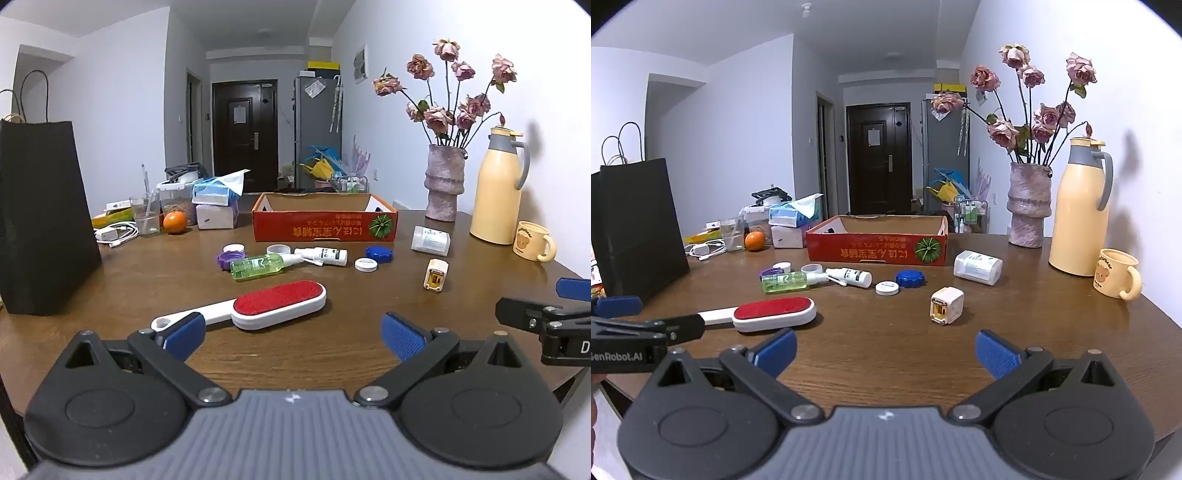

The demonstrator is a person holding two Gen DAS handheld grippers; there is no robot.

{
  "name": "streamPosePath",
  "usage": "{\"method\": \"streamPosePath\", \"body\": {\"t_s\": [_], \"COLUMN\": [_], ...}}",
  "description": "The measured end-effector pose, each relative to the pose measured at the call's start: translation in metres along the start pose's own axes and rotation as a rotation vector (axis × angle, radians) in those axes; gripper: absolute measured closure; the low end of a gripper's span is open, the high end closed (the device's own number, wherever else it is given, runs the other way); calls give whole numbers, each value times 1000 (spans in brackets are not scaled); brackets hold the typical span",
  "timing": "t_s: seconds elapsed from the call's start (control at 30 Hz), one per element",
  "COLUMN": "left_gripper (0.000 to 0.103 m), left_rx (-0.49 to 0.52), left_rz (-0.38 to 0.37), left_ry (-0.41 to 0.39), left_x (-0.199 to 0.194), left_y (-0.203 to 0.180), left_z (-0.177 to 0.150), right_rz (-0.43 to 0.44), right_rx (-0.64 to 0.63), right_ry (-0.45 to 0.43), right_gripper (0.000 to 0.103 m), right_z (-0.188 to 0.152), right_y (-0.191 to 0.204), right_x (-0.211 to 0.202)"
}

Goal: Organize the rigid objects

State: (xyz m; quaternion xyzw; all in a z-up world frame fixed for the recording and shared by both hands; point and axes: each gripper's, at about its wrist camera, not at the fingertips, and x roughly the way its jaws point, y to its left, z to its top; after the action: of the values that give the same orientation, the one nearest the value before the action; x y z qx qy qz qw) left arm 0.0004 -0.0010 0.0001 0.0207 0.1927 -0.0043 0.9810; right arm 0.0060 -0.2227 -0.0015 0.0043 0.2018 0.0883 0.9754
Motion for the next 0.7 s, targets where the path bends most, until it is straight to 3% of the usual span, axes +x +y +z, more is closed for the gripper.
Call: {"method": "streamPosePath", "body": {"t_s": [0.1, 0.4, 0.7], "left_gripper": [0, 0, 0], "left_rx": [-27, -35, -40], "left_rz": [4, 23, 22], "left_ry": [-12, 49, 43], "left_x": [-8, 1, -3], "left_y": [8, 8, 9], "left_z": [-3, 1, 3], "right_rz": [1, 2, -10], "right_rx": [2, 4, 12], "right_ry": [2, -3, -5], "right_gripper": [0, 0, 0], "right_z": [0, -1, 3], "right_y": [0, 0, 3], "right_x": [-1, -5, -6]}}
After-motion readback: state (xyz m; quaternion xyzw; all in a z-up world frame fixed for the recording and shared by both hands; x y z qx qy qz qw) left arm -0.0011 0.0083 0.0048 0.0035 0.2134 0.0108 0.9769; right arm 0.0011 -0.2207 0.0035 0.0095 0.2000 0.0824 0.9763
